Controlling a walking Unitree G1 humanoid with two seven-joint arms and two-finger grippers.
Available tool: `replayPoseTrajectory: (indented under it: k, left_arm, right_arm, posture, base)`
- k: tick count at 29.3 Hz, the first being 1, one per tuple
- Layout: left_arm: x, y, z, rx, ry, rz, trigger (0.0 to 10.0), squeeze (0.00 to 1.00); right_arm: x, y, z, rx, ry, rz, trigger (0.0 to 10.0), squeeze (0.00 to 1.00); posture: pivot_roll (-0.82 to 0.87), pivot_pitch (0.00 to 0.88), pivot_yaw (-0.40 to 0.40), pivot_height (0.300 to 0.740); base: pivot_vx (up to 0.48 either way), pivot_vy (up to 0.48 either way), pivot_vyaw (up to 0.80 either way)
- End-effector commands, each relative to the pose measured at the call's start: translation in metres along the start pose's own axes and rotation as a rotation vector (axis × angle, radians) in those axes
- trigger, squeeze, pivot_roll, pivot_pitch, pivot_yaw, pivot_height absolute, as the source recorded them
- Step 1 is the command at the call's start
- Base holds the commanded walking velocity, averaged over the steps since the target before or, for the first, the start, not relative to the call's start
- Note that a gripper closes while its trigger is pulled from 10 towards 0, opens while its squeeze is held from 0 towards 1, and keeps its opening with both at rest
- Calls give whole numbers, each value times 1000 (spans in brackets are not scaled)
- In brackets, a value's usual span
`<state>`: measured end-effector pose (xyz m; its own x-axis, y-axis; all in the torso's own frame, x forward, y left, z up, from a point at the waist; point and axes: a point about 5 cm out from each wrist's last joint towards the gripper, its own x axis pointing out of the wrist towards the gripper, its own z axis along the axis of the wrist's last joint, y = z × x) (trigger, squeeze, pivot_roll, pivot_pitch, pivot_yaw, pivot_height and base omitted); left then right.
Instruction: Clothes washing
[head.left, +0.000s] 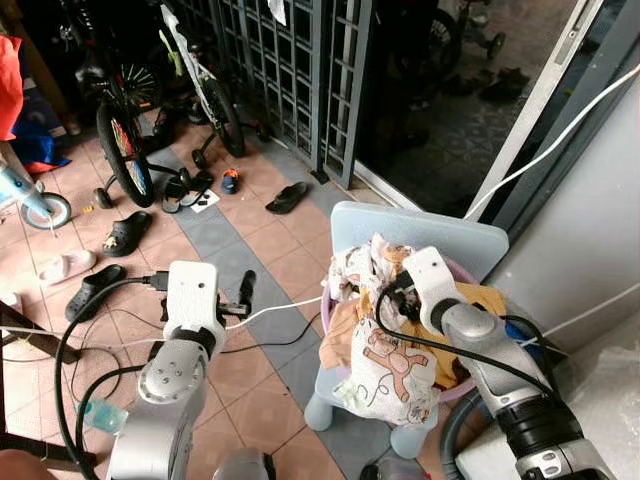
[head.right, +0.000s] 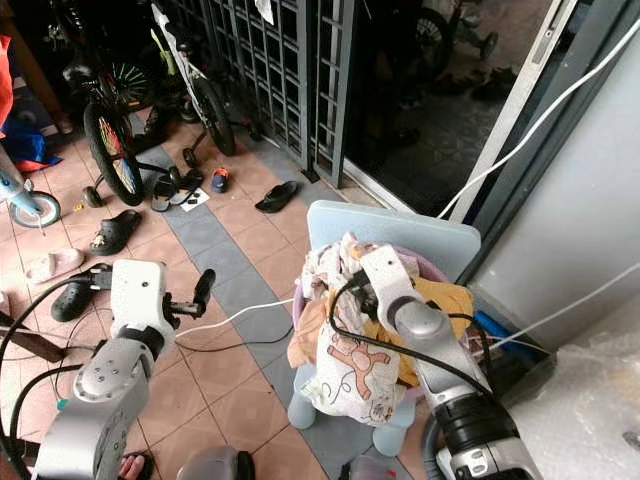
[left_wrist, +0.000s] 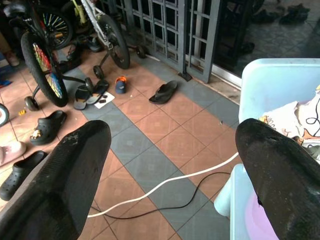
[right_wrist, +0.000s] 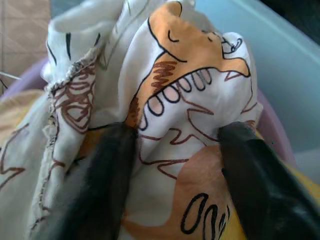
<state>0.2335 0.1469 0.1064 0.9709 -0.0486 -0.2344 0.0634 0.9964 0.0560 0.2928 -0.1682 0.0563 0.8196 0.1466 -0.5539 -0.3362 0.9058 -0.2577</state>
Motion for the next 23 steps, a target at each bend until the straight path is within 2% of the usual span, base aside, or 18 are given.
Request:
replayPoseTrajectory:
  k: [1, 6, 15, 23]
  left_arm:
    - [-1, -1, 4, 12, -14, 1, 10000, 0]
    - [0, -3, 5, 10, -17, -5, 10000, 0]
    - [0, -1, 6, 10, -25, 11, 10000, 0]
    - [0, -2, 7, 4, -29, 19, 10000, 0]
  right_arm:
    - [0, -5, -5, 23, 28, -22, 0, 0]
    - [4, -10, -4, 57, 32, -43, 0, 0]
    - [5, -3, -2, 97, 21, -15, 0, 0]
    - [7, -6, 11, 115, -33, -14, 0, 0]
  posture:
    - [37, 49, 7, 740]
    - [33, 54, 5, 740]
    - [44, 61, -8, 740]
    - [40, 57, -15, 740]
  base:
    - [0, 0, 0]
    - [0, 0, 0]
    - [0, 0, 0]
    - [0, 0, 0]
